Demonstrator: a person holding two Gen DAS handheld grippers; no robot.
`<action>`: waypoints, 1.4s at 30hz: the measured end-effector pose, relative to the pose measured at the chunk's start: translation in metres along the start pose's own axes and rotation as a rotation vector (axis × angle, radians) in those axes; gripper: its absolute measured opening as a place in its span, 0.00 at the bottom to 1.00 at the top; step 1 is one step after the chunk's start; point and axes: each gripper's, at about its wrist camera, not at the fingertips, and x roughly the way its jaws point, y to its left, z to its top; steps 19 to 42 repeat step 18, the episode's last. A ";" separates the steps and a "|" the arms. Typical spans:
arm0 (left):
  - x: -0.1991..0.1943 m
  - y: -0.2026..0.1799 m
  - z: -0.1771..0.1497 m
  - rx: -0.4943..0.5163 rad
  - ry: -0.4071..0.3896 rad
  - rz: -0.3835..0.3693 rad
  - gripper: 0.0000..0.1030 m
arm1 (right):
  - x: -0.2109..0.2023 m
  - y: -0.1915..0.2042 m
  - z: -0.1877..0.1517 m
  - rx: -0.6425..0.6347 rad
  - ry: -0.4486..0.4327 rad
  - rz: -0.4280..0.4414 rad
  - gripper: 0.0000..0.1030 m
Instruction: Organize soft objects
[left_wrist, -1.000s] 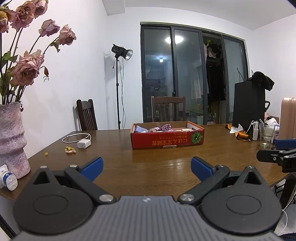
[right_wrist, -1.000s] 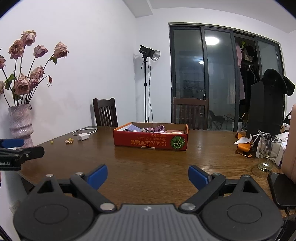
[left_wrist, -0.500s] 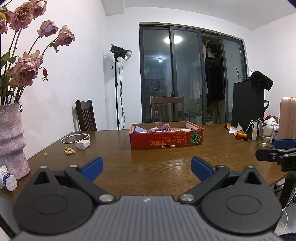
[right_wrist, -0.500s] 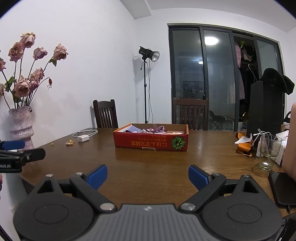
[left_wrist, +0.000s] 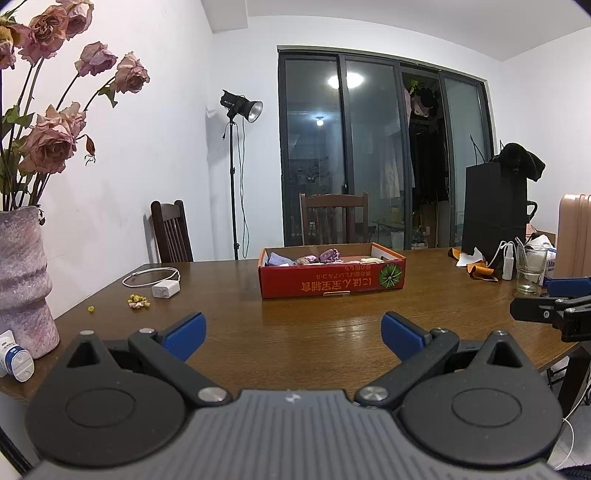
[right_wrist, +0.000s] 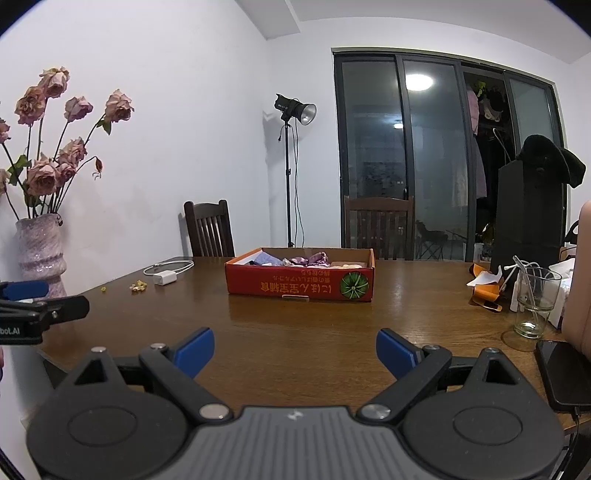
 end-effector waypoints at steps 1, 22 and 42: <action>0.000 0.000 0.000 0.000 0.001 0.001 1.00 | 0.000 0.000 0.000 0.001 -0.002 0.000 0.92; -0.003 -0.005 -0.004 0.024 -0.028 -0.006 1.00 | -0.001 0.002 -0.002 0.001 -0.013 0.002 0.93; -0.003 -0.005 -0.004 0.024 -0.028 -0.006 1.00 | -0.001 0.002 -0.002 0.001 -0.013 0.002 0.93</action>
